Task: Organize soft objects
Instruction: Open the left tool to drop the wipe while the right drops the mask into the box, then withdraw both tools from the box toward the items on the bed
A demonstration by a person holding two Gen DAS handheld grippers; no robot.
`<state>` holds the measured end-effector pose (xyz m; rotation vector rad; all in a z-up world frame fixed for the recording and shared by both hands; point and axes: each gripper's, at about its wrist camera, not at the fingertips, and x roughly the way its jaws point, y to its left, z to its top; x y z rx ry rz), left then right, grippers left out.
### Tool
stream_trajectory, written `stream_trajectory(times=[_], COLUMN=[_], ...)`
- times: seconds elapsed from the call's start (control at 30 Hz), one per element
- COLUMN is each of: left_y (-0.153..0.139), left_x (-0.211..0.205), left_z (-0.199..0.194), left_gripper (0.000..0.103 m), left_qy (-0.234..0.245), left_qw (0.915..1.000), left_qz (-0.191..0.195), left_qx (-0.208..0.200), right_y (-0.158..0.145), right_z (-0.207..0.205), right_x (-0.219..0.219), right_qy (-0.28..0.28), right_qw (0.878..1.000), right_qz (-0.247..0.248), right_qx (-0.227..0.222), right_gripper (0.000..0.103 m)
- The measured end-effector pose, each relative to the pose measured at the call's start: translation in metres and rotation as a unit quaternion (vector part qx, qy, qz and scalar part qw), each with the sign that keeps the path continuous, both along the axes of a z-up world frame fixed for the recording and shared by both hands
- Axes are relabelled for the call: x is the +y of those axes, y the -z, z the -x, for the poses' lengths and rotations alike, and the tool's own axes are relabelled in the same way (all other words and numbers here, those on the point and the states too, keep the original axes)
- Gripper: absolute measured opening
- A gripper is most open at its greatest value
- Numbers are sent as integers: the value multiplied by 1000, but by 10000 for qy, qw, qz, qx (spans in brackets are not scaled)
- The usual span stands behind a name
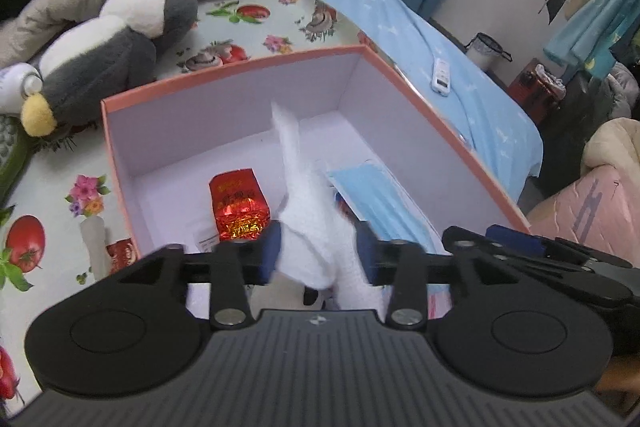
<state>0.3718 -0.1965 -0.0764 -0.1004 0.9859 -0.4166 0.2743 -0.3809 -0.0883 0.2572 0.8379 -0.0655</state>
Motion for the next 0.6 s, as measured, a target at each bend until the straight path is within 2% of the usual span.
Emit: stream_trajectory(times=[0.23, 0.6], left_y=[-35, -84], left_x=[10, 43], left_z=[40, 135], left_gripper=[50, 50], left_qy=[64, 18], left_qw=[9995, 9971], left_qz=[13, 171], left_qx=[-321, -744], right_y=[-27, -80], right_z=[30, 98], right_x=[10, 42], right_qy=[-134, -295], right_qw=[9996, 9964], right_qz=[37, 155], right_qx=[-246, -775], right_gripper=[60, 60])
